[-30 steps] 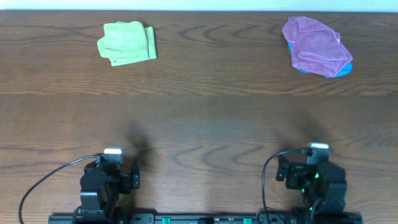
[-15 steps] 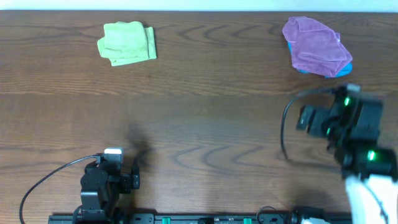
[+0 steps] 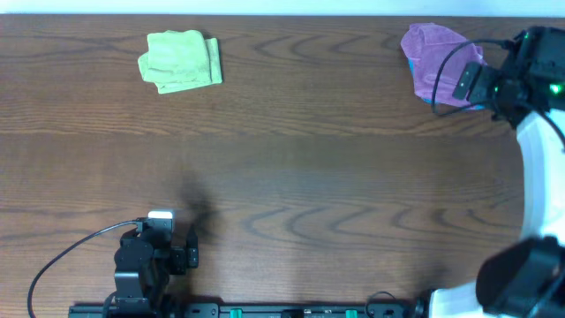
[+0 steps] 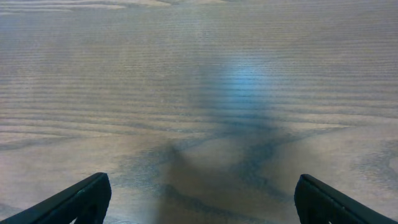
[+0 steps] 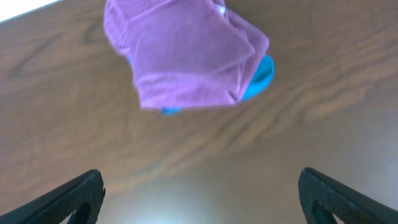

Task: Fold the cloth
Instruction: 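Reach the right gripper to the pink cloth and grasp its edge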

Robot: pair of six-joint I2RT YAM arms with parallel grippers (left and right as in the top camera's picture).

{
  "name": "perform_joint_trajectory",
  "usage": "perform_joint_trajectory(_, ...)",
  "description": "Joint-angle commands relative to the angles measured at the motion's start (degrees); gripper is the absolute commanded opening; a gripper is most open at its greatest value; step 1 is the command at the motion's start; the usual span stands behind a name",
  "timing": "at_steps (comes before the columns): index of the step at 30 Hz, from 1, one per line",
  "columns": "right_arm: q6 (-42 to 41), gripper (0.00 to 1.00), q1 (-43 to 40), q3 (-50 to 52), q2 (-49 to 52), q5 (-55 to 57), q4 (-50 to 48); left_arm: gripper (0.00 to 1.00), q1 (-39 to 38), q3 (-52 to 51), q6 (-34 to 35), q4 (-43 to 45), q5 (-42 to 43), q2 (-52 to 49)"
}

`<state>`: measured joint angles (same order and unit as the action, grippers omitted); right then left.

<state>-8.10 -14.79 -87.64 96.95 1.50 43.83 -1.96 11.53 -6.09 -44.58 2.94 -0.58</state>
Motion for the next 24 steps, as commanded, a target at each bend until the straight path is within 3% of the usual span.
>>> perform_joint_trajectory(1,0.50,0.99,-1.14,-1.79,4.55,-1.25,-3.72,0.95,0.22,-1.27,-0.76,-1.90,-0.39,0.37)
perform_joint_trajectory(8,0.42,0.99,-1.27,-1.77,13.09,-1.99,-16.90,0.95,0.22,-1.27,-0.76,-1.90,-0.39,0.37)
perform_joint_trajectory(24,1.73,0.99,-1.31,-1.77,24.15,-9.44,-25.88,0.95,0.22,-1.27,-0.74,-1.90,-0.39,0.37)
